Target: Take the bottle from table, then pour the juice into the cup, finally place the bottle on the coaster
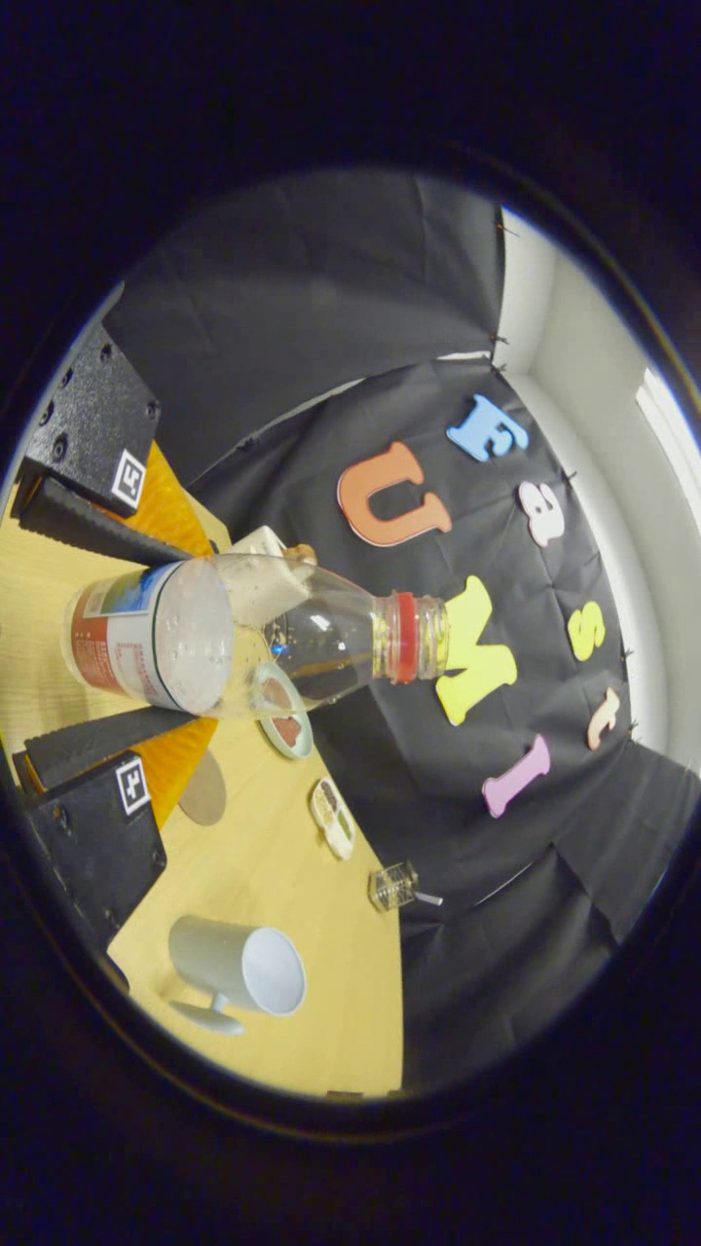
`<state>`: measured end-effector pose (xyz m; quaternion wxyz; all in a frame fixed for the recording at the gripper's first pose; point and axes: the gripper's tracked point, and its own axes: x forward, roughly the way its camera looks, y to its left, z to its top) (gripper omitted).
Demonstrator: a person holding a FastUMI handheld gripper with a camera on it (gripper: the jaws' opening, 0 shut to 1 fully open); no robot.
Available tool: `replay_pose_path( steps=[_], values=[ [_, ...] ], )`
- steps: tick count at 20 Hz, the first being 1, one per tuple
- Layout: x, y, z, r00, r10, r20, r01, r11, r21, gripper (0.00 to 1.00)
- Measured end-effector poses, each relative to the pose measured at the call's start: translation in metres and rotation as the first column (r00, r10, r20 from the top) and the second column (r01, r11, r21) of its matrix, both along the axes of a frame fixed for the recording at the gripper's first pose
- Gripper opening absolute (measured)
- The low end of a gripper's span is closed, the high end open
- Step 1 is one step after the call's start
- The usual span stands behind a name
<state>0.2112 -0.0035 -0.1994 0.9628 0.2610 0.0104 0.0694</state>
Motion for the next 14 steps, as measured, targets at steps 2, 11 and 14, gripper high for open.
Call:
replay_pose_path(
  steps=[2,11,14],
  values=[
    [0.000,0.004,0.006,0.999,0.039,0.000,-0.039,0.995,0.092,0.78],
    [0.002,-0.021,0.024,0.995,0.096,0.008,-0.084,0.828,0.554,0.77],
    [-0.001,-0.026,0.031,0.994,0.102,0.027,-0.096,0.774,0.625,0.77]
  ],
)
